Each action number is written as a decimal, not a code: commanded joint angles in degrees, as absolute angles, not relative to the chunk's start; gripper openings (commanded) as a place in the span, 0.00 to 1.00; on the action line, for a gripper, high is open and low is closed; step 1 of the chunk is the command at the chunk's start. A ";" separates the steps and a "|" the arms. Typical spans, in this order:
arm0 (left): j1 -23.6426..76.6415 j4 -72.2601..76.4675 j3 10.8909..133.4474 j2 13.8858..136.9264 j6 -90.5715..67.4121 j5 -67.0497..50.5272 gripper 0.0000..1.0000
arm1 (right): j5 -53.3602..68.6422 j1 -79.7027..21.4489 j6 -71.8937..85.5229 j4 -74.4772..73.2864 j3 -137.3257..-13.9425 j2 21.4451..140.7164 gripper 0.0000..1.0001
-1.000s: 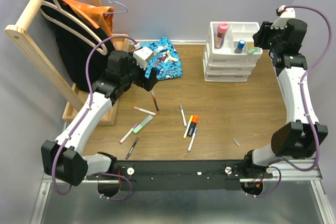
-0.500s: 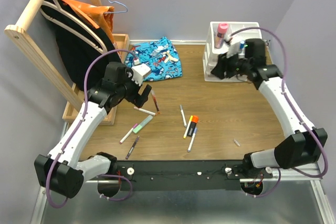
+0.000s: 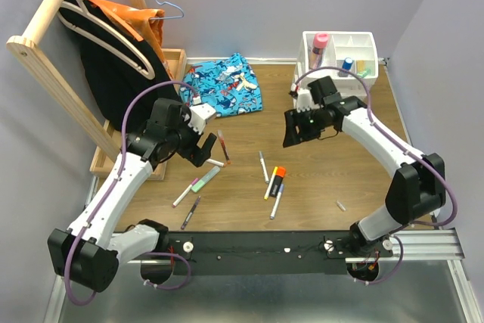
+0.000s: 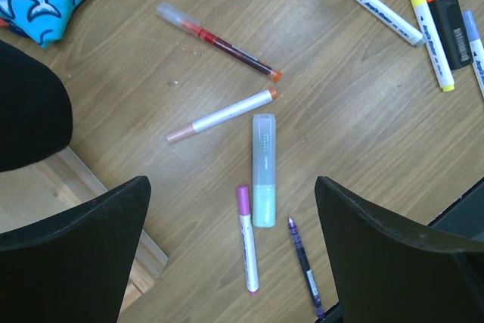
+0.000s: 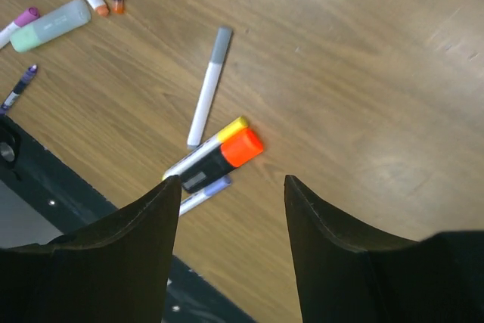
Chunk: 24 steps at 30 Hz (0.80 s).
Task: Sort the stationery into containers
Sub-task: Pick up the pen from the center of the board.
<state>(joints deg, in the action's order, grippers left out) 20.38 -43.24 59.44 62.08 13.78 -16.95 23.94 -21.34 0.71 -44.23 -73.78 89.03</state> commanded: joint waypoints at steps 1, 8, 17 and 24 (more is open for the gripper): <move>20.65 -42.71 58.01 60.03 12.22 -13.80 0.99 | 19.06 -24.17 17.12 -47.20 -70.32 89.29 0.64; 20.65 -44.39 60.90 60.73 12.48 -12.04 0.99 | 12.66 -27.07 30.40 -47.20 -70.22 95.88 0.58; 19.69 -42.36 61.52 62.05 10.81 -11.51 0.99 | 9.67 -28.04 35.33 -48.42 -70.67 101.42 0.44; 19.07 -41.66 61.08 62.58 10.55 -11.34 0.99 | 13.00 -28.21 36.12 -46.93 -67.85 103.18 0.44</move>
<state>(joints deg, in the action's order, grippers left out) 19.64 -42.89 60.20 62.24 11.38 -12.40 12.56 -27.75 34.33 -46.54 -69.47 101.08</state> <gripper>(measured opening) 0.988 0.441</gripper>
